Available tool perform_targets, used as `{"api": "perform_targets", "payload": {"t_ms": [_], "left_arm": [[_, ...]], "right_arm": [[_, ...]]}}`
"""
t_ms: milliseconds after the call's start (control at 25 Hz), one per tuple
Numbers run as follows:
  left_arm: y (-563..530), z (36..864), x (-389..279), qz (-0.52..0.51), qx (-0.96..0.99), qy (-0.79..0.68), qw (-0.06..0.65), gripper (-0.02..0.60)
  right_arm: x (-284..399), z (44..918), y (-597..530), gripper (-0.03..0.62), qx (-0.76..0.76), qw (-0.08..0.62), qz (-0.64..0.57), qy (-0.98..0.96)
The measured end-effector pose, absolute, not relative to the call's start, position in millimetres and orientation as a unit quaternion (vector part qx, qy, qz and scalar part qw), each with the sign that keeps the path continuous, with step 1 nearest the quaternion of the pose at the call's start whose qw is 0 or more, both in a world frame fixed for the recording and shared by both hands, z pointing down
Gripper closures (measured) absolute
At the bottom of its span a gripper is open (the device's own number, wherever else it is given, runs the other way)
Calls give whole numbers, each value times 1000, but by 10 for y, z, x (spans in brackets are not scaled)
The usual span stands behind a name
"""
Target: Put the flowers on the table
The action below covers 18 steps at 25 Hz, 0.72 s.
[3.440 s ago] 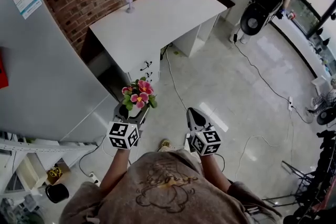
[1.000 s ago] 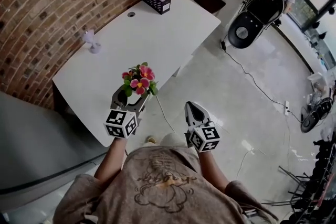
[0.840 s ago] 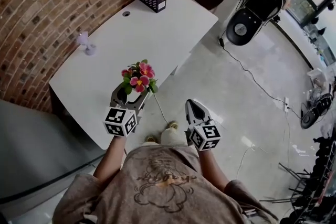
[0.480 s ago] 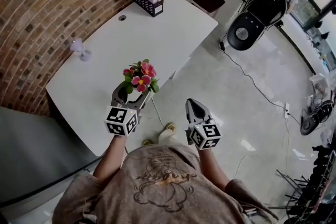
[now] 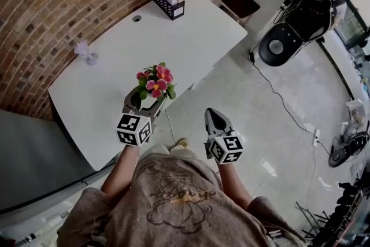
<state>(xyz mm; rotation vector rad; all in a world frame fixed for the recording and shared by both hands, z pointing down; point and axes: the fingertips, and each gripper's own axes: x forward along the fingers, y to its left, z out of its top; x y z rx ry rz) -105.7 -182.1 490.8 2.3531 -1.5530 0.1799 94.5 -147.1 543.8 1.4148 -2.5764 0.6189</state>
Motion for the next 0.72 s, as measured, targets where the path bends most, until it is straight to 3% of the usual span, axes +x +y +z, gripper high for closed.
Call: {"api": "perform_targets", "payload": {"t_ms": [720], "left_arm": [[-2786, 5092, -1043, 87, 842, -511, 148, 229]], "right_arm": [[986, 5334, -2202, 589, 508, 52, 202, -836]]}}
